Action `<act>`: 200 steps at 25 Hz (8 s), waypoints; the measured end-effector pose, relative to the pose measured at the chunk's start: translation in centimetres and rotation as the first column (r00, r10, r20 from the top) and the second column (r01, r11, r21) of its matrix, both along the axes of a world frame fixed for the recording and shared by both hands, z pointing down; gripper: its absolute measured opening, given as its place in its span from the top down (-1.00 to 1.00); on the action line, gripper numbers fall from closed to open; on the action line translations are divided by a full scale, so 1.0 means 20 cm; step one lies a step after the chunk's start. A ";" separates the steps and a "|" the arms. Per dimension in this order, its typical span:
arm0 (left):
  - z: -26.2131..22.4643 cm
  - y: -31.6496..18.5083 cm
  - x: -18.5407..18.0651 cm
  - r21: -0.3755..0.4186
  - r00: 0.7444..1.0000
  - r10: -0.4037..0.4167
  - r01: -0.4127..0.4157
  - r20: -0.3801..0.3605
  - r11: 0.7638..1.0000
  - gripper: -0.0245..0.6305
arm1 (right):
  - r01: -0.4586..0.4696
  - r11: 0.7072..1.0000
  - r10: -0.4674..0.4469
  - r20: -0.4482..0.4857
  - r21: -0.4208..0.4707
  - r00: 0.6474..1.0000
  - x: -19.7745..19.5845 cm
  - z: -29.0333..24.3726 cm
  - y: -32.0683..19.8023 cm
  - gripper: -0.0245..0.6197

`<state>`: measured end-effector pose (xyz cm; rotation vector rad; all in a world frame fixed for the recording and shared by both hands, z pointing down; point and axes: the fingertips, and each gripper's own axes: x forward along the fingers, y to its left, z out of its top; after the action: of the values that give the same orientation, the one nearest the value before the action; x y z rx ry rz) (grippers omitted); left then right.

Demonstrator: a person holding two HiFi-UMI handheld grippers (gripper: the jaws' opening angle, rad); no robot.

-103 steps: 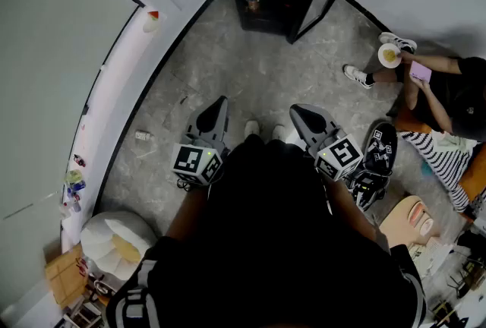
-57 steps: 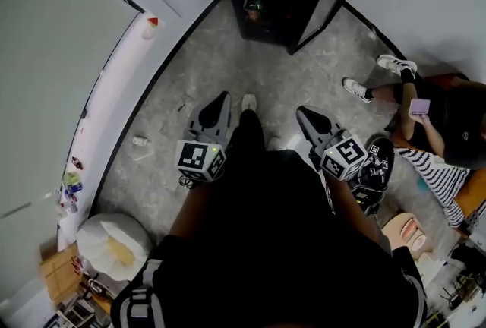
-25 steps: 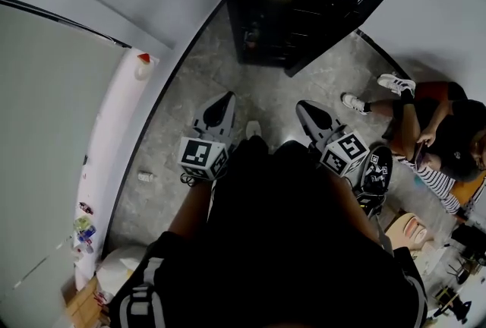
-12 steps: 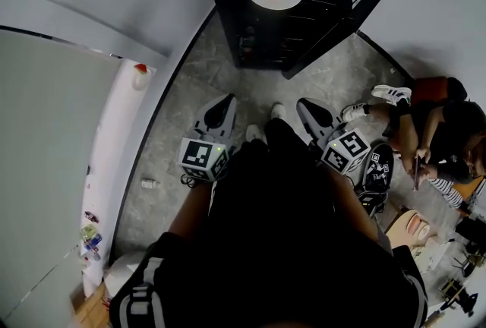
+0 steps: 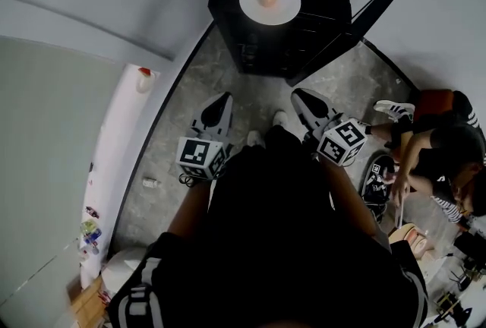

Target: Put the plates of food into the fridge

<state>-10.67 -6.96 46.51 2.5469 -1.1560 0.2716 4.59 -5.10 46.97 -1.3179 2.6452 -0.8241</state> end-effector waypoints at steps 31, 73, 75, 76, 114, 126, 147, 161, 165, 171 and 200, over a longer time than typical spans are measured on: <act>-0.06 -0.35 -0.01 0.017 0.988 -0.154 0.154 -0.019 0.988 0.85 | 0.082 0.951 0.181 0.752 -0.298 0.634 0.01 -0.03 -0.79 0.50; -0.04 -0.37 0.04 -0.026 0.996 -0.061 0.059 -0.069 0.998 0.85 | 0.128 0.878 0.328 0.775 -0.461 0.540 -0.02 0.00 -0.86 0.71; -0.03 -0.36 0.06 -0.025 0.996 -0.055 0.053 -0.070 0.998 0.85 | 0.136 0.878 0.324 0.778 -0.460 0.538 -0.02 0.01 -0.82 0.71; -0.03 -0.35 0.06 -0.025 0.996 -0.053 0.052 -0.072 0.998 0.85 | 0.141 0.878 0.320 0.781 -0.457 0.536 -0.02 0.01 -0.81 0.71; -0.04 -0.29 0.07 -0.049 0.997 -0.075 0.073 -0.033 0.996 0.85 | 0.147 0.839 0.351 0.727 -0.524 0.591 0.07 0.44 -0.50 0.72; -0.01 -0.31 0.03 -0.086 0.992 -0.108 0.102 -0.066 0.991 0.85 | 0.090 0.831 0.392 0.693 -0.549 0.605 0.11 0.65 -0.71 0.72; 0.02 -0.31 0.02 -0.067 0.999 -0.052 0.053 0.007 0.996 0.85 | 0.028 0.793 0.495 0.671 -0.609 0.552 0.15 0.83 -0.93 0.72; 0.06 -0.34 -0.01 -0.104 0.997 -0.081 0.080 -0.006 0.991 0.85 | -0.024 0.750 0.583 0.643 -0.661 0.496 0.17 0.93 -1.03 0.76; 0.06 -0.35 -0.01 -0.102 0.997 -0.075 0.074 -0.008 0.992 0.85 | -0.048 0.740 0.606 0.633 -0.671 0.483 0.20 0.94 -1.06 0.76; 0.06 -0.37 0.00 -0.108 0.997 -0.079 0.077 -0.013 0.991 0.85 | -0.057 0.739 0.614 0.638 -0.671 0.465 0.21 0.96 -1.10 0.76; 0.06 -0.42 0.13 -0.099 0.997 0.023 -0.031 -0.079 0.995 0.85 | -0.060 0.902 0.332 0.597 -0.428 0.731 0.31 0.52 -0.68 0.58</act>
<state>-8.11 -15.27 47.62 2.4642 -1.0536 0.2288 10.72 -18.71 57.41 -1.0613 1.8026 -1.4947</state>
